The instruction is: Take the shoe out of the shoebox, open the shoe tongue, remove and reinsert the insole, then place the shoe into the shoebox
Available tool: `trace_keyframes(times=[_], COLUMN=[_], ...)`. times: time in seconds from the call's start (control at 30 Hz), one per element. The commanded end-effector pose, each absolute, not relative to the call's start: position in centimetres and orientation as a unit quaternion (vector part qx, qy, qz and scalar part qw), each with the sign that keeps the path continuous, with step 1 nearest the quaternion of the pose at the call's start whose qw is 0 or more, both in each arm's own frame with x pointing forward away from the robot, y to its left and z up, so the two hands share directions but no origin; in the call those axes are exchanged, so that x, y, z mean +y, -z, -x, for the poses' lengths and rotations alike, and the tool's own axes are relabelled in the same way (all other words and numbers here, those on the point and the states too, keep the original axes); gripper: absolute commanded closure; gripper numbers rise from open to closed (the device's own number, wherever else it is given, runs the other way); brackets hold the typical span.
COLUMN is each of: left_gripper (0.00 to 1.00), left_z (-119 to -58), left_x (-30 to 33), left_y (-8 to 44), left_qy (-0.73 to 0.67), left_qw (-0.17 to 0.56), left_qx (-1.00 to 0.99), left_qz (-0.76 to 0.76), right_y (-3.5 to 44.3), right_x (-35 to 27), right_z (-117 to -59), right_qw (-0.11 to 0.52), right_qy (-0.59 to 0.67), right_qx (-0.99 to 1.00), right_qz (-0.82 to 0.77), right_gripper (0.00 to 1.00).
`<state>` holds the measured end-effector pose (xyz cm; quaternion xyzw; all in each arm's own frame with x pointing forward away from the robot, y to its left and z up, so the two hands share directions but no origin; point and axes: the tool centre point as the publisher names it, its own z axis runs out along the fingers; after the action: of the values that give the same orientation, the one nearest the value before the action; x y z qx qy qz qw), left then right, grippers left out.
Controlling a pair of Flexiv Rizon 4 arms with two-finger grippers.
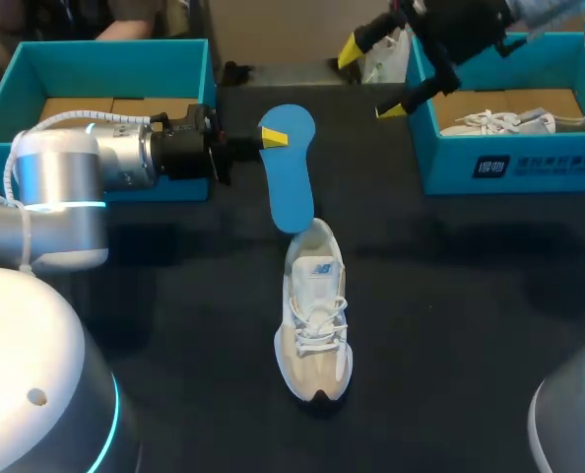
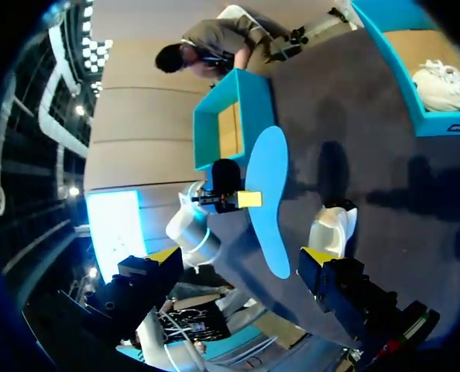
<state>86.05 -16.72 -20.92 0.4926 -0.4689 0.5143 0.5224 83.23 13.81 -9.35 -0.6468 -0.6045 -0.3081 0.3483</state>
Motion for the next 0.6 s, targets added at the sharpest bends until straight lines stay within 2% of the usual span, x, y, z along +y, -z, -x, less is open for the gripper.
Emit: trace_keyframes(times=[0.03,0.6], left_gripper=[1.0,1.0], left_z=[-86.0,-86.0], left_x=[-16.7,-16.7], left_y=[20.9,20.9], left_qy=[-0.514,-0.514], left_qw=[0.522,0.522], left_qx=[-0.47,-0.47], left_qz=[-0.494,-0.494], right_y=[10.4,11.6], right_x=[13.6,14.0], right_z=[-82.8,-83.0], right_qw=[0.467,0.461], right_qy=[0.443,0.459], right_qx=[-0.512,-0.508], right_qz=[0.569,0.565], right_gripper=[0.0,0.0])
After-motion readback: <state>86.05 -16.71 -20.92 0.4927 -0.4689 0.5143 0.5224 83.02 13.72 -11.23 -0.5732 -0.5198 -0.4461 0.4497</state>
